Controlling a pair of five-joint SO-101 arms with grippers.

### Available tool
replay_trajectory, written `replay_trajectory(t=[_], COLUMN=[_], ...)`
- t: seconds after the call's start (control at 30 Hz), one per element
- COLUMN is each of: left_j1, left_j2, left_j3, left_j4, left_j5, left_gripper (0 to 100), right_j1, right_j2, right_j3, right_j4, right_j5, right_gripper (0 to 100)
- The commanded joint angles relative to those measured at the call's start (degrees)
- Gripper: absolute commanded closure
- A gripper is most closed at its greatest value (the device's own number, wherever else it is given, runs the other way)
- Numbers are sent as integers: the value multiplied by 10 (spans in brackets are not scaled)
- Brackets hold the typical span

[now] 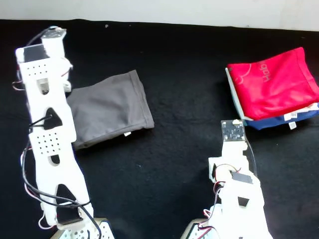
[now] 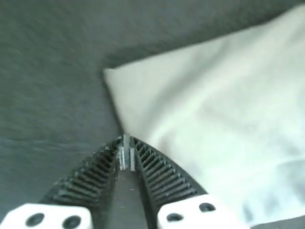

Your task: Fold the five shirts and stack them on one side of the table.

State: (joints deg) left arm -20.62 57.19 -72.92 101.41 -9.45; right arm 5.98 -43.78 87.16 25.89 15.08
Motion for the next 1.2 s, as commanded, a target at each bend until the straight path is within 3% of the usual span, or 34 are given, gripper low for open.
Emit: replay_trajectory(t=[0.0,0.17,0.37,0.5,0.67,0.97,1.17], left_j1=[18,68,93,53,22,-38,-21], left_j2=[-116,-276,-378,-397,-400,-397,-407], left_j3=[116,396,667,791,836,836,829], left_j4=[6,-18,-184,-291,-357,-360,-355], left_j5=[28,30,29,29,29,28,11], left_gripper=[992,992,992,992,992,992,992], right_j1=[0,0,0,0,0,0,-8], right_j2=[5,5,5,5,5,5,5], right_j3=[3,3,3,3,3,3,3], right_j4=[-10,-10,-10,-10,-10,-10,-10], right_j5=[3,3,3,3,3,3,3], right_gripper=[991,991,991,991,991,991,991])
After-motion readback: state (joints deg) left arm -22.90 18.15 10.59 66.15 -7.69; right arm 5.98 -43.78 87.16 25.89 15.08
